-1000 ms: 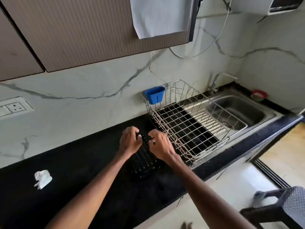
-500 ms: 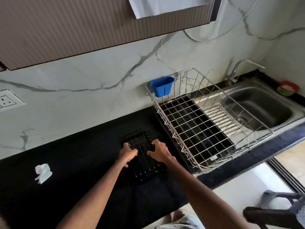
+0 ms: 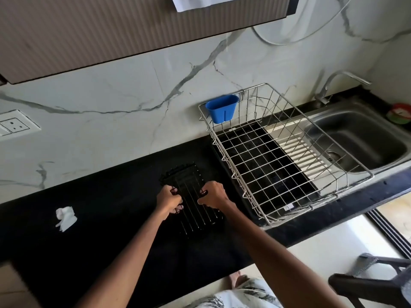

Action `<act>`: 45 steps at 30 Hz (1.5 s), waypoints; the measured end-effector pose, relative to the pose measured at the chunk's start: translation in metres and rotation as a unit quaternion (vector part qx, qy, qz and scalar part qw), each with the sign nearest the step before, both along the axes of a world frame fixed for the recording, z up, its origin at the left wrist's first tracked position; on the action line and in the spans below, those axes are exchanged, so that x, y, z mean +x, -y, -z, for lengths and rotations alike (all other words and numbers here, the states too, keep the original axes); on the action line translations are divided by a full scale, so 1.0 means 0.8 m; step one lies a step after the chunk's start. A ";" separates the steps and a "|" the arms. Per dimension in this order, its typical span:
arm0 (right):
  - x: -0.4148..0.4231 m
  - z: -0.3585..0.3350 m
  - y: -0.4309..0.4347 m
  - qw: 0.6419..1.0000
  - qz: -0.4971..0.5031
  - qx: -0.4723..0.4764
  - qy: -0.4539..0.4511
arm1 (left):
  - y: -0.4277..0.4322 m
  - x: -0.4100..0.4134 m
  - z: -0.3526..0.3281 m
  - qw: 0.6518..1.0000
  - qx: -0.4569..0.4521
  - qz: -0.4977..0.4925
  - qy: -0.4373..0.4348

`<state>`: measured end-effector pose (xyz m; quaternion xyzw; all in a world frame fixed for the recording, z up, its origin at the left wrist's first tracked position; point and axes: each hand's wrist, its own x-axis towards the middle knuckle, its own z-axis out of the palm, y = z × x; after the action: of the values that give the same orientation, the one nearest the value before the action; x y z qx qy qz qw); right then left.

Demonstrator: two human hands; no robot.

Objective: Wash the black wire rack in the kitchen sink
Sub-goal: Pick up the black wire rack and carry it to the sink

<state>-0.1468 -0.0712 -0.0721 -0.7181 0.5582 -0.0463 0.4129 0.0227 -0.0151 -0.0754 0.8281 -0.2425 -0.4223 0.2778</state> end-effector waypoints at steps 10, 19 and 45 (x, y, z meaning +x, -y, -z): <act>-0.029 -0.096 -0.065 0.979 0.071 -0.153 0.118 | -0.066 -0.027 -0.118 0.970 -0.226 0.015 0.091; -0.103 -0.224 -0.115 0.914 0.166 -0.305 0.211 | -0.108 -0.093 -0.248 0.840 -0.468 0.125 0.245; -0.600 -0.264 -0.061 0.843 0.304 -0.420 0.141 | 0.026 -0.595 -0.268 0.778 -0.566 0.231 0.142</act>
<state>-0.6268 -0.0225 0.1388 -0.6026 0.6116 -0.5006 0.1107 -0.4530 -0.0360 0.1390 0.4914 -0.6586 -0.1375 0.5530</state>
